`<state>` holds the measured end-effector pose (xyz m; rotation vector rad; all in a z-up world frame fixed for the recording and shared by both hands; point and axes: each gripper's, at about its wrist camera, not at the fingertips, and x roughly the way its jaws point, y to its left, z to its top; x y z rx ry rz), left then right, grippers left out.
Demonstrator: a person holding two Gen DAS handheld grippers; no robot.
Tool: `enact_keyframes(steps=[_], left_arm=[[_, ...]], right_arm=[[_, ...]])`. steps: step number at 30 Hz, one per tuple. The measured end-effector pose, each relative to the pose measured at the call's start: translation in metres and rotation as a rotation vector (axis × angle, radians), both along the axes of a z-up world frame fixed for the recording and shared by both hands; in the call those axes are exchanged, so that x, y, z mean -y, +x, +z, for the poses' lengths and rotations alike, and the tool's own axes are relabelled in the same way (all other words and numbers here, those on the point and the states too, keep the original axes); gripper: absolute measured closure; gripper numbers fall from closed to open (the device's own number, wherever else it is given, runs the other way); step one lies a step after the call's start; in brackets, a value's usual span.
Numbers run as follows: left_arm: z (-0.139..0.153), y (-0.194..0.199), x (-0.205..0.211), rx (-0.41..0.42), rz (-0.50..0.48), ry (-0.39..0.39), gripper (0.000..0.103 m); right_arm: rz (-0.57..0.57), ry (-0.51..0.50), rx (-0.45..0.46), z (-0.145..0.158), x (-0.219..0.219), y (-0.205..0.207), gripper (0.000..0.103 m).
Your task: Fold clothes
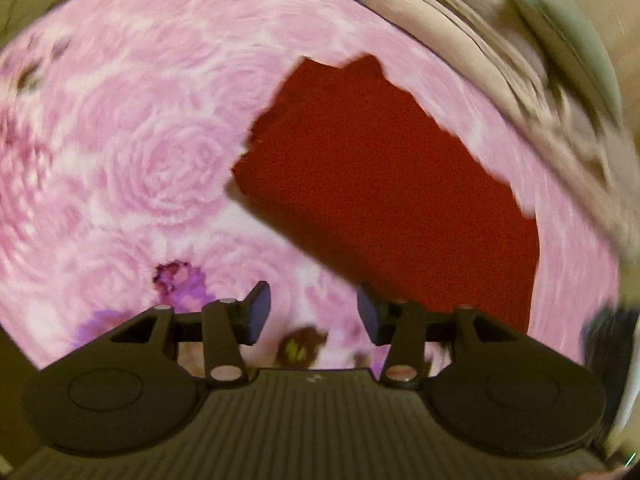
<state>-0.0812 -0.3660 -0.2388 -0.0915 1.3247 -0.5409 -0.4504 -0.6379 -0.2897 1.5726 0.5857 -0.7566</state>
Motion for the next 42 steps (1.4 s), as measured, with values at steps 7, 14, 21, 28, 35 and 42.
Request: enact_keyframes(steps=[7,14,21,28,35,42], left_arm=[[-0.053,0.036,-0.011,-0.05,0.28,-0.171,0.057],[-0.1,0.064,-0.013,-0.107,0.406,-0.26,0.066],[-0.097,0.086,-0.013,-0.056,0.247,-0.323,0.096],[-0.084,0.138,-0.041,-0.024,0.107,-0.333,0.096],[-0.088,0.159,-0.058,-0.006,-0.113,-0.169,0.077],[-0.108,0.077,-0.114,-0.22,-0.1,-0.206,0.07]], right_arm=[[-0.136,-0.029,0.127,-0.042,0.01,0.026,0.011],[-0.187,-0.072,0.129,-0.069,0.019,0.056,0.029],[-0.171,-0.087,0.09,-0.069,0.019,0.063,0.094],[-0.207,-0.008,0.083,-0.048,-0.064,0.058,0.095],[-0.073,0.102,0.005,-0.042,-0.153,0.069,0.042],[0.13,-0.107,-0.191,0.003,-0.086,0.04,0.026]])
